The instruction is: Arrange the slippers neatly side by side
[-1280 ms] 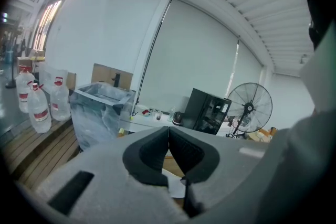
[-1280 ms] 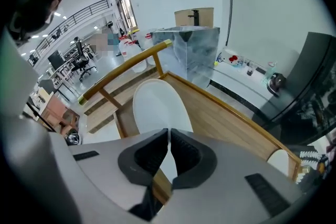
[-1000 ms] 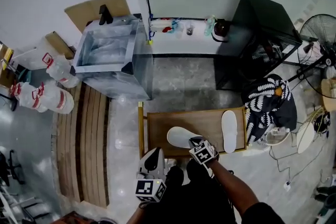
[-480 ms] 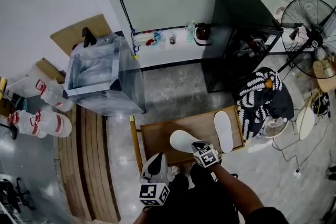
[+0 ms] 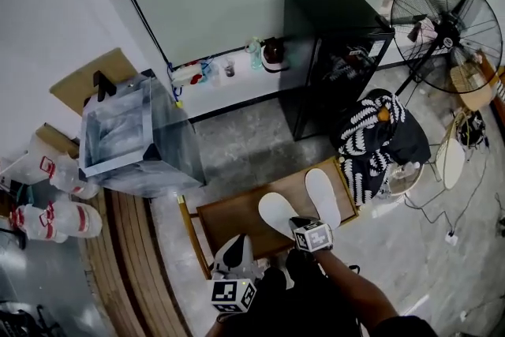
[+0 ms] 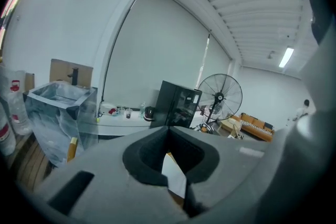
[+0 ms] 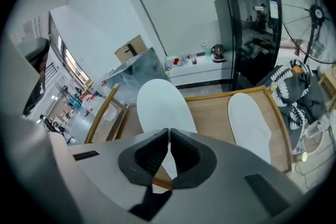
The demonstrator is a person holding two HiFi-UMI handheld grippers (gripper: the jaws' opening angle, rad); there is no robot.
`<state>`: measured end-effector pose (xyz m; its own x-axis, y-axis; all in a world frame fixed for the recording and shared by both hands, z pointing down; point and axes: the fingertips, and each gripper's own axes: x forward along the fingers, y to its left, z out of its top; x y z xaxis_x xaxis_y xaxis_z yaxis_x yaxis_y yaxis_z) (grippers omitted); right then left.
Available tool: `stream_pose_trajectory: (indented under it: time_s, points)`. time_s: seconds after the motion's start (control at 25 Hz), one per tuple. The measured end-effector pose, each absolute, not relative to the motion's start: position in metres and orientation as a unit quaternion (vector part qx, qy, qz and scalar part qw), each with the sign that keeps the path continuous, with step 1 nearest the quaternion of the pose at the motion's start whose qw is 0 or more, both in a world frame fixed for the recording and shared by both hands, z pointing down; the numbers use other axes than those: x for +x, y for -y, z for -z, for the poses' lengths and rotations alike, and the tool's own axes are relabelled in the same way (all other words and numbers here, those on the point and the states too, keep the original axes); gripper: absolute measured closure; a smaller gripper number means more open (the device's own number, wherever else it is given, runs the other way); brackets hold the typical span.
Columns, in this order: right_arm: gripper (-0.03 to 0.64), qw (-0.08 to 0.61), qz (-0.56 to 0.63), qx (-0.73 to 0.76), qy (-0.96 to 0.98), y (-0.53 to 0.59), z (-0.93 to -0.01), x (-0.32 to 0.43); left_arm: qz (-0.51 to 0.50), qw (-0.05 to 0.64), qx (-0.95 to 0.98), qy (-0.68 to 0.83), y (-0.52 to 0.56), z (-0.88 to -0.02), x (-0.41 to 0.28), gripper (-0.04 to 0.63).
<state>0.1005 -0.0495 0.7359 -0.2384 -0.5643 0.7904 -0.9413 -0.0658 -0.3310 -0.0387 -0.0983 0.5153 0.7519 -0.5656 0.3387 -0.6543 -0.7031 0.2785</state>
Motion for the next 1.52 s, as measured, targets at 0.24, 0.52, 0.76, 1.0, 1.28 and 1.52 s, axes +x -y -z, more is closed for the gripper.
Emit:
stream_pose_trajectory:
  time_s: [0.24, 0.52, 0.76, 1.0, 1.28, 1.52]
  points:
    - [0.594, 0.153, -0.493, 0.614, 0.597, 0.037, -0.748, 0.133, -0.123, 0.193, 0.924, 0.307, 0.103, -0.523, -0.009, 0.578]
    - [0.594, 0.132, -0.523, 0.629, 0.561, 0.028, -0.771, 0.153, -0.136, 0.195, 0.929, 0.285, 0.110, -0.534, 0.012, 0.578]
    - [0.594, 0.131, -0.535, 0.638, 0.538, 0.031, -0.792, 0.167, -0.146, 0.195, 0.929, 0.280, 0.114, -0.542, 0.021, 0.578]
    - [0.594, 0.130, -0.549, 0.633, 0.530, 0.039, -0.811, 0.171, -0.159, 0.197, 0.925, 0.284, 0.117, -0.549, 0.022, 0.580]
    - [0.594, 0.123, -0.561, 0.633, 0.519, 0.048, -0.828, 0.179, -0.170, 0.199, 0.921, 0.289, 0.120, -0.557, 0.026, 0.578]
    - [0.594, 0.125, -0.568, 0.629, 0.516, 0.055, -0.837, 0.183, -0.178, 0.202, 0.918, 0.290, 0.124, -0.563, 0.028, 0.578]
